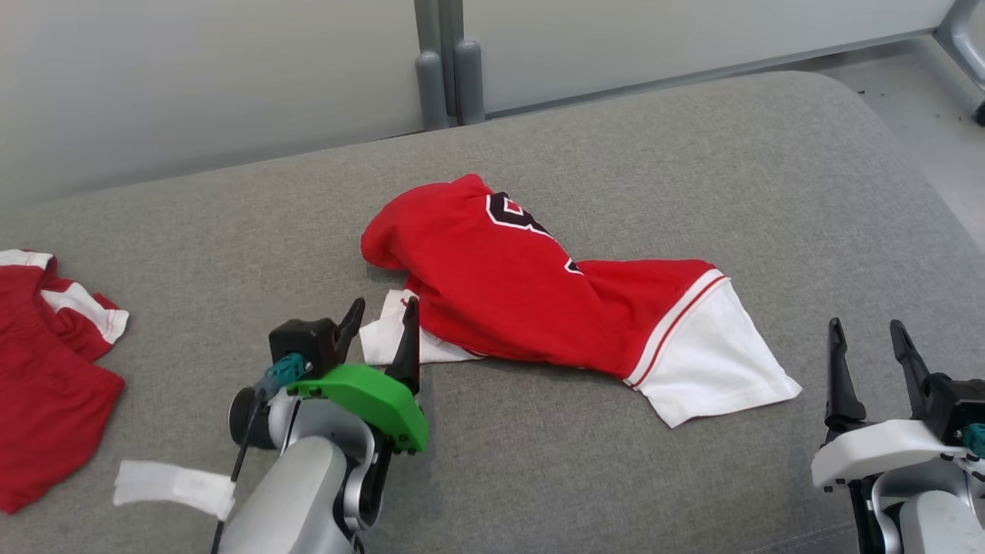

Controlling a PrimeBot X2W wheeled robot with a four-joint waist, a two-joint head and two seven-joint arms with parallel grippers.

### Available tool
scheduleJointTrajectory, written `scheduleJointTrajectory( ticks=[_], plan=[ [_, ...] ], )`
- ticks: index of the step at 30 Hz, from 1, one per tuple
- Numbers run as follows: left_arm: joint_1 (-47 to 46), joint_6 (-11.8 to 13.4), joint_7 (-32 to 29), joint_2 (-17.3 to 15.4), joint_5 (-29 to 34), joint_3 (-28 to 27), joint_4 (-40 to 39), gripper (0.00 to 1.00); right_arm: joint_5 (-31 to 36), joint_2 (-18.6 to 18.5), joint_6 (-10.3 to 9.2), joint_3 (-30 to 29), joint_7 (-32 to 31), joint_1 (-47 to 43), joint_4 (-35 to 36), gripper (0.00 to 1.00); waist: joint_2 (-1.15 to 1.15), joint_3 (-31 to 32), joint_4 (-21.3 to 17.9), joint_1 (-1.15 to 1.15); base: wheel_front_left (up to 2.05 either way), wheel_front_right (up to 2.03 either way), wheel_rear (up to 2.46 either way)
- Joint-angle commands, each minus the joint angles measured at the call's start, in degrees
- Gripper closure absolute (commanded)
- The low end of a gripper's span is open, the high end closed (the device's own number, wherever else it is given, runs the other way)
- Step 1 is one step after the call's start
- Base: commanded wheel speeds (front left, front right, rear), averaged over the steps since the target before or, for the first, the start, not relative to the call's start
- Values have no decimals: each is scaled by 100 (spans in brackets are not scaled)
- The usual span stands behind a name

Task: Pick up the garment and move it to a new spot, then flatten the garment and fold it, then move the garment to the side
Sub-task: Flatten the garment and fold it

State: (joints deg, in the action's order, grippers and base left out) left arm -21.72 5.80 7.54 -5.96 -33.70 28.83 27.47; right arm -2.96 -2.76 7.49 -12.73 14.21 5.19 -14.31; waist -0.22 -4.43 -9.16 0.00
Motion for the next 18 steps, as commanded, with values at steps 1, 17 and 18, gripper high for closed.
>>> scheduleJointTrajectory(
  ticks=[1, 17, 18],
  plan=[
    [-224, -72, -22, 41, -94, -25, 192, 0, -51, -15, 0, 41, -3, 42, 80, 0, 22, -180, -167, 0, 0, 0, 0],
    [-1603, -372, 85, 292, -826, -100, 2161, 2, -261, -12, 0, 365, 4, 287, 301, 0, 22, -538, -535, 0, 0, 0, 0],
    [-1659, -389, 115, 294, -879, -79, 2249, 55, -272, -13, 0, 384, 12, 302, 304, 0, 22, -550, -544, 0, 0, 0, 0]
  ],
)
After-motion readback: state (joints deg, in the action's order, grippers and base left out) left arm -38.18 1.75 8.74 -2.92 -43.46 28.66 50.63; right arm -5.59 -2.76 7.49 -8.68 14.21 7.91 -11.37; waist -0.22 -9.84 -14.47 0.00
